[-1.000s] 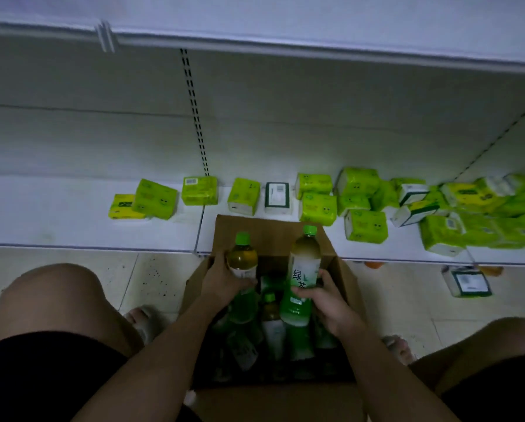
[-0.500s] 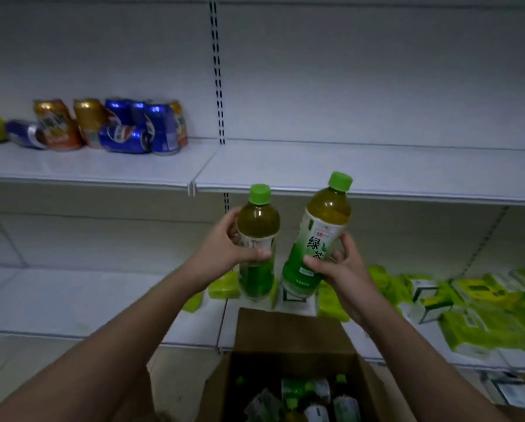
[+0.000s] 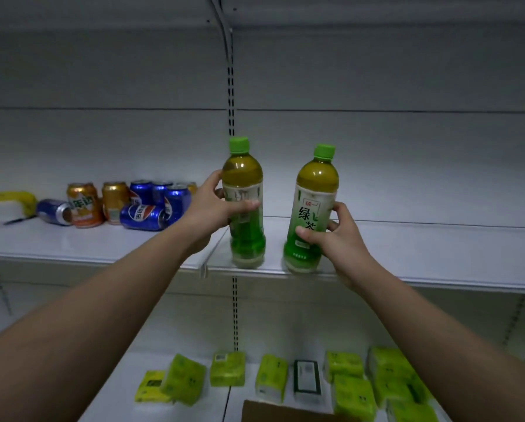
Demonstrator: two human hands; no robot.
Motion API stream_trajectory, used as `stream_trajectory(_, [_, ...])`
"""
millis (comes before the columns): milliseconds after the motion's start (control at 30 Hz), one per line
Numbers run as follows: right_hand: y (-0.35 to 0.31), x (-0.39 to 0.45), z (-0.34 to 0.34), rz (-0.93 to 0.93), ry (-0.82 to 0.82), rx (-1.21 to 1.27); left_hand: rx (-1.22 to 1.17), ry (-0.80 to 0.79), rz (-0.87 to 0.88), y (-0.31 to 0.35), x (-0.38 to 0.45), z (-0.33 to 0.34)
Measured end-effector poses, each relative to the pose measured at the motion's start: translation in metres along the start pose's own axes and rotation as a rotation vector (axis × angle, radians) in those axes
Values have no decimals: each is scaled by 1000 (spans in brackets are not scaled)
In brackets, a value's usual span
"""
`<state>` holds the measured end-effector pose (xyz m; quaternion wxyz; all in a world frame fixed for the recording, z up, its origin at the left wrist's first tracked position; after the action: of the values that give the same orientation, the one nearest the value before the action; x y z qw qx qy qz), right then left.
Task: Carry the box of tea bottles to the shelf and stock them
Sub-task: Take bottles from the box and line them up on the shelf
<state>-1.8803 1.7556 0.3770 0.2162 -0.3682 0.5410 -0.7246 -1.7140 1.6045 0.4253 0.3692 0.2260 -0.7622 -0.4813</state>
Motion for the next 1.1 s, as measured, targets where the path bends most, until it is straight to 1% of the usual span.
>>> stream_trajectory(167, [16, 17, 8, 44, -35, -118, -3, 46, -50, -32, 19, 14])
stream_trajectory(333, [15, 21, 11, 73, -76, -179, 5, 2, -32, -30, 24, 29])
stream_trajectory(433, [12, 15, 13, 37, -85, -224, 39, 14, -31, -32, 21, 31])
stream_trajectory(500, [11, 10, 13, 6, -85, -275, 107, -31, -41, -38, 16, 34])
stream_trajectory(567, [11, 6, 11, -11, -83, -335, 199, -111, -52, -49, 11, 39])
stream_trajectory(667, [12, 4, 6, 5, -70, -399, 260, -189, -62, -59, 6, 41])
stream_trajectory(833, [16, 12, 8, 32, -57, -496, 299, -147, -40, -64, 15, 40])
stream_trajectory(1100, [37, 52, 32, -55, -57, -639, 278, -79, -64, -94, 56, 36])
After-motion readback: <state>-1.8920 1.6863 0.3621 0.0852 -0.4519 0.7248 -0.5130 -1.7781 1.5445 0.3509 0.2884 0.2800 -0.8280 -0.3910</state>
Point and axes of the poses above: each hand's wrist, its own x-axis towards the middle knuckle, its own z-axis out of the palm, y = z × x, the point moved 6 cm from there along x, towards the middle knuckle, and after that the axes turned 10 degrees about x, right-handed, at the moved point
